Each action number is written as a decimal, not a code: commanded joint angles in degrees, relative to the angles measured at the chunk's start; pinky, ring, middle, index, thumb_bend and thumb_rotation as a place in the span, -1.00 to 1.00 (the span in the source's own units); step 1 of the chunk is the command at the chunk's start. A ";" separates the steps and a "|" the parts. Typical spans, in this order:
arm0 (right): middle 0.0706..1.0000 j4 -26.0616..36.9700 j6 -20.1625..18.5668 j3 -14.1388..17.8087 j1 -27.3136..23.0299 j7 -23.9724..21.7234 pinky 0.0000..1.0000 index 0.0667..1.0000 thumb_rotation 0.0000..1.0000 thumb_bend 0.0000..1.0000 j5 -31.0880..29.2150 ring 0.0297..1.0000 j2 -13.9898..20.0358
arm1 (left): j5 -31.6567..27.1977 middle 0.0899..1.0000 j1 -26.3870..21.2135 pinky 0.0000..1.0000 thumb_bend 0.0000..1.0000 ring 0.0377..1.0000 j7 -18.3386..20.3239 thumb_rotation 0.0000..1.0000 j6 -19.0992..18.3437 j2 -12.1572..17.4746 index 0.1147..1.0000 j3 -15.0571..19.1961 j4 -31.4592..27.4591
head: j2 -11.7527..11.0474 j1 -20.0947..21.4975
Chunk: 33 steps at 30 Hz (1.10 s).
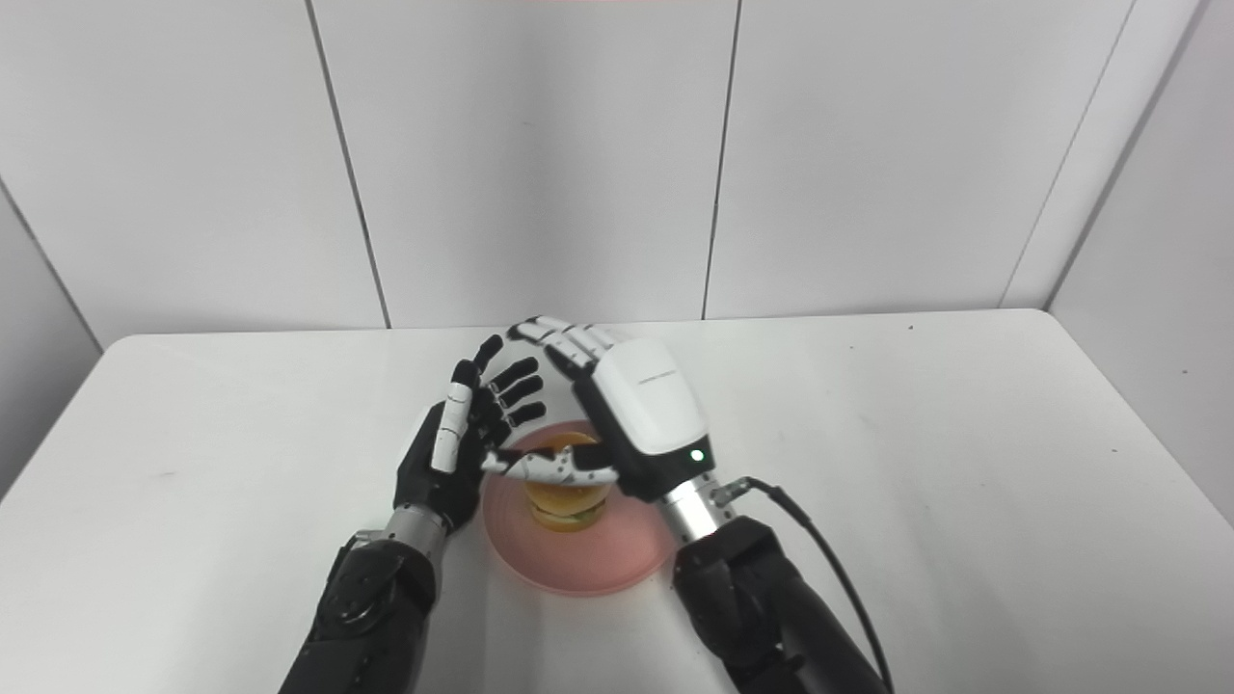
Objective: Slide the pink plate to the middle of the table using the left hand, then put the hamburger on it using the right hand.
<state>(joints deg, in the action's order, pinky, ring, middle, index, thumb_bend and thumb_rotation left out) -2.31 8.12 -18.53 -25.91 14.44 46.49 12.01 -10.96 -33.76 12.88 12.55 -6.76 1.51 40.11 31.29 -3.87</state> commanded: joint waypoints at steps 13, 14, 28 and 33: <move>0.76 -7.30 2.90 16.36 -0.60 -3.69 0.63 0.72 1.00 0.44 -32.25 0.71 -7.48 | 10.14 1.00 1.98 0.97 0.78 0.99 -16.77 0.80 11.88 -2.33 0.98 0.11 0.88 | -0.13 -0.28; 0.80 -8.39 2.67 17.35 -0.49 -4.27 0.66 0.76 1.00 0.47 -34.78 0.76 -8.02 | 10.85 1.00 1.96 0.98 0.73 1.00 -18.20 0.82 12.17 -2.46 0.98 0.29 0.85 | -0.13 -0.26; 0.91 -18.97 1.40 20.96 0.54 -3.58 0.76 0.88 1.00 0.38 -39.50 0.87 -9.10 | 12.67 1.00 4.84 1.00 0.54 0.99 -20.55 1.00 -3.61 0.61 1.00 -0.19 -9.69 | -0.47 0.44; 0.90 -18.82 0.66 20.74 1.59 -3.02 0.74 0.83 1.00 0.24 -38.60 0.85 -9.36 | 11.21 1.00 4.66 0.98 0.54 0.94 -18.88 1.00 -7.32 1.44 1.00 0.00 -10.74 | -0.48 0.47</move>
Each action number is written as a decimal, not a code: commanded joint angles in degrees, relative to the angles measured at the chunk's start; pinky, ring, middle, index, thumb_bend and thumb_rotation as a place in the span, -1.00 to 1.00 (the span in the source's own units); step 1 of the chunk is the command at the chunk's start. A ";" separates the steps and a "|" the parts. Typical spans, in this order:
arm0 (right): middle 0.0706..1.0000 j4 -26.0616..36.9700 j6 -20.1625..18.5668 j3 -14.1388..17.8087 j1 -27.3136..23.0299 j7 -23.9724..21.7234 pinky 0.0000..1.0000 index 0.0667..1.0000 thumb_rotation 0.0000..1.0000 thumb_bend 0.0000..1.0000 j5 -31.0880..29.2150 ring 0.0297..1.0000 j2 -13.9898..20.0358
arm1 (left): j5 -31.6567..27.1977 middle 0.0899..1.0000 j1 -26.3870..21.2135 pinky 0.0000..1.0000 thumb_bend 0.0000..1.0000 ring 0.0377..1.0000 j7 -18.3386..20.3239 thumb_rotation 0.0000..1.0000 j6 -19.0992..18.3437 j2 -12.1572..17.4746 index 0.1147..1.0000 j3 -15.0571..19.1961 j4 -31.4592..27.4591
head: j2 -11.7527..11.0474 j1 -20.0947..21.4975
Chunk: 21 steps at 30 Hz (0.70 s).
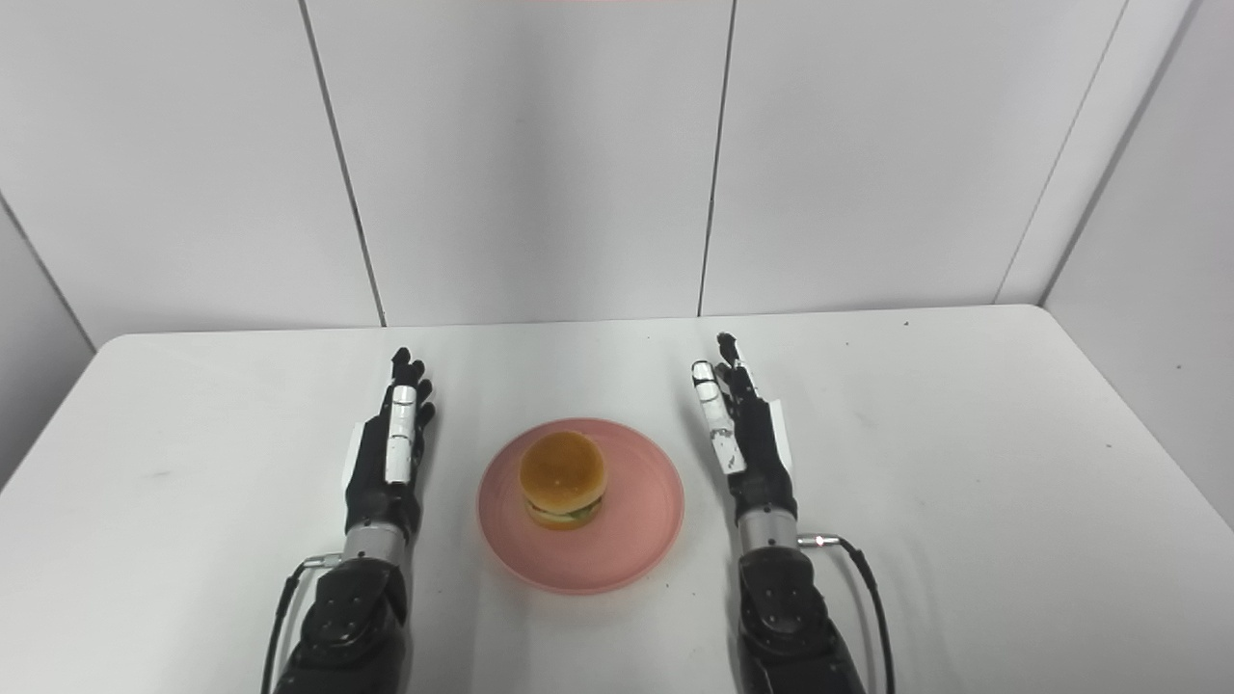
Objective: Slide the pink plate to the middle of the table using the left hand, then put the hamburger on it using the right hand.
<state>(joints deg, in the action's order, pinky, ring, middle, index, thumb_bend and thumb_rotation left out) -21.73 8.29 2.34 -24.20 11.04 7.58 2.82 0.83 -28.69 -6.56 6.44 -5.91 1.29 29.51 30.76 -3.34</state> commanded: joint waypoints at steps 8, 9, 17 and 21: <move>0.90 1.59 -0.50 0.10 1.18 0.52 0.79 0.82 0.99 0.22 -0.14 0.86 -1.48 | -1.37 1.00 0.08 1.00 0.57 0.95 2.77 1.00 -3.58 2.03 1.00 0.12 -1.28 | -0.89 0.63; 0.91 1.91 -0.82 0.26 1.26 0.28 0.81 0.83 1.00 0.23 -0.73 0.86 -1.77 | -1.49 1.00 0.14 1.00 0.59 0.96 3.23 1.00 -4.21 2.29 1.00 0.12 -1.70 | -0.96 0.64; 0.87 2.96 -3.81 0.26 2.06 -0.45 0.80 0.86 1.00 0.28 -2.24 0.86 -2.69 | -3.44 0.99 1.60 1.00 0.37 0.93 2.77 0.54 1.11 1.17 1.00 2.21 -2.06 | -1.57 1.03; 0.88 3.97 -5.14 0.39 2.59 -0.87 0.83 0.85 1.00 0.31 -3.07 0.87 -2.93 | -2.84 1.00 1.98 1.00 0.42 0.92 2.03 0.53 5.47 0.19 1.00 2.56 -0.57 | -1.30 1.28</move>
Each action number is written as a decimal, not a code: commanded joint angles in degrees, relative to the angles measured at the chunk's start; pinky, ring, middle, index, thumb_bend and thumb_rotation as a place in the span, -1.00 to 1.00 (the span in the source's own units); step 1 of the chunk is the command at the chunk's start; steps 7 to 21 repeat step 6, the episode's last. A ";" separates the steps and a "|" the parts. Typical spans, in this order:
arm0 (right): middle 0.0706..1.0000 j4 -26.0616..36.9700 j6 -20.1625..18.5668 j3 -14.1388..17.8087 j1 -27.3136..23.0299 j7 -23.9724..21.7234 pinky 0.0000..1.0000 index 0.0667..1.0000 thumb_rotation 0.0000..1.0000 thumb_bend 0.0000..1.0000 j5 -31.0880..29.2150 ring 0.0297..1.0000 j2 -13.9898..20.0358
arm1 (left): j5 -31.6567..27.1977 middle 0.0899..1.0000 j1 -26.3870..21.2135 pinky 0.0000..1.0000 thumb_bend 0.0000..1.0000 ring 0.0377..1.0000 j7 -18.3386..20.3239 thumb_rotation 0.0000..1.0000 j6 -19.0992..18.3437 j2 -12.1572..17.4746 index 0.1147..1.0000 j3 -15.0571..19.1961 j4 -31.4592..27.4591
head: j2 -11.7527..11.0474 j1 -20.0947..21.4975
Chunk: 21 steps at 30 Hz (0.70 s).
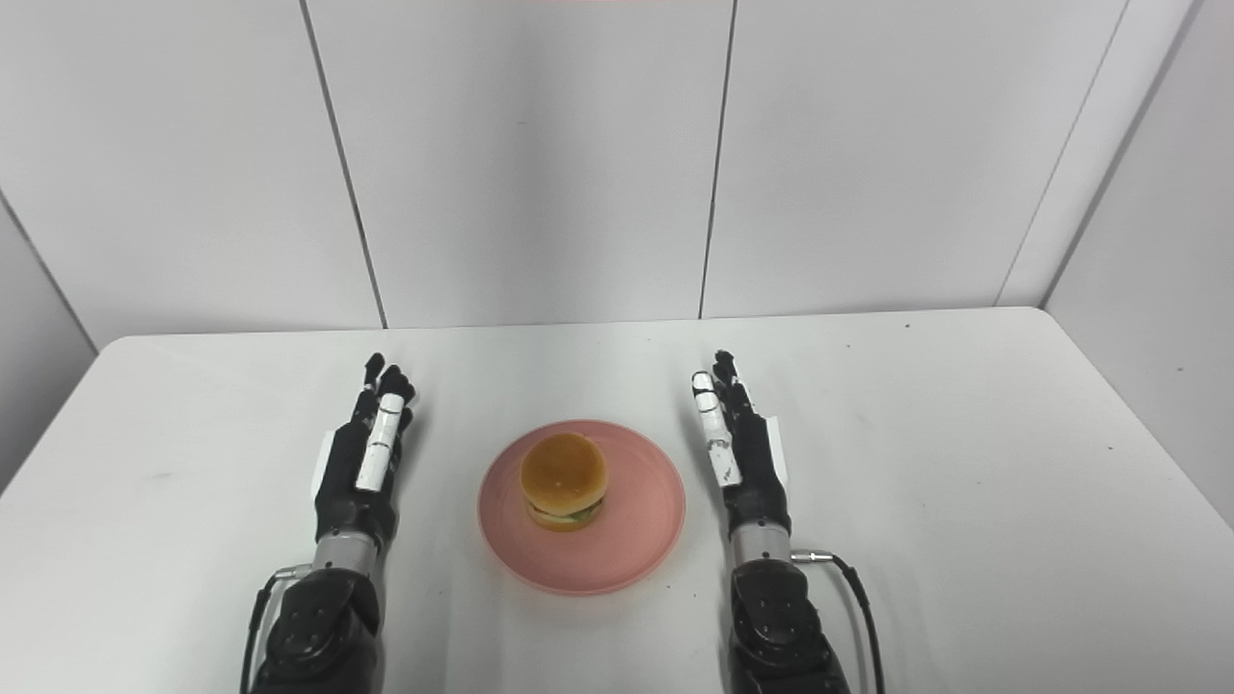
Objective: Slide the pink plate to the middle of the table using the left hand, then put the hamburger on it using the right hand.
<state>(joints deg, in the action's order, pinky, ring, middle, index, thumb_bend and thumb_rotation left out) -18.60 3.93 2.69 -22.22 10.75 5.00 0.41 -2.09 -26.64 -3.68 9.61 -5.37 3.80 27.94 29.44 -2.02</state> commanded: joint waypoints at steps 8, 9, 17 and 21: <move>0.88 2.25 -4.35 0.32 0.91 -0.07 0.91 0.85 1.00 0.36 -0.24 0.90 -0.41 | 1.34 1.00 -0.17 0.96 0.52 0.89 -2.22 0.60 3.23 -0.78 1.00 -0.89 1.42 | 0.37 -0.03; 0.88 2.25 -4.35 0.32 0.91 -0.07 0.91 0.85 1.00 0.36 -0.24 0.90 -0.41 | 1.34 1.00 -0.17 0.96 0.52 0.89 -2.22 0.60 3.23 -0.78 1.00 -0.89 1.42 | 0.37 -0.03; 0.88 2.25 -4.35 0.32 0.91 -0.07 0.91 0.85 1.00 0.36 -0.24 0.90 -0.41 | 1.34 1.00 -0.17 0.96 0.52 0.89 -2.22 0.60 3.23 -0.78 1.00 -0.89 1.42 | 0.37 -0.03; 0.88 2.25 -4.35 0.32 0.91 -0.07 0.91 0.85 1.00 0.36 -0.24 0.90 -0.41 | 1.34 1.00 -0.17 0.96 0.52 0.89 -2.22 0.60 3.23 -0.78 1.00 -0.89 1.42 | 0.37 -0.03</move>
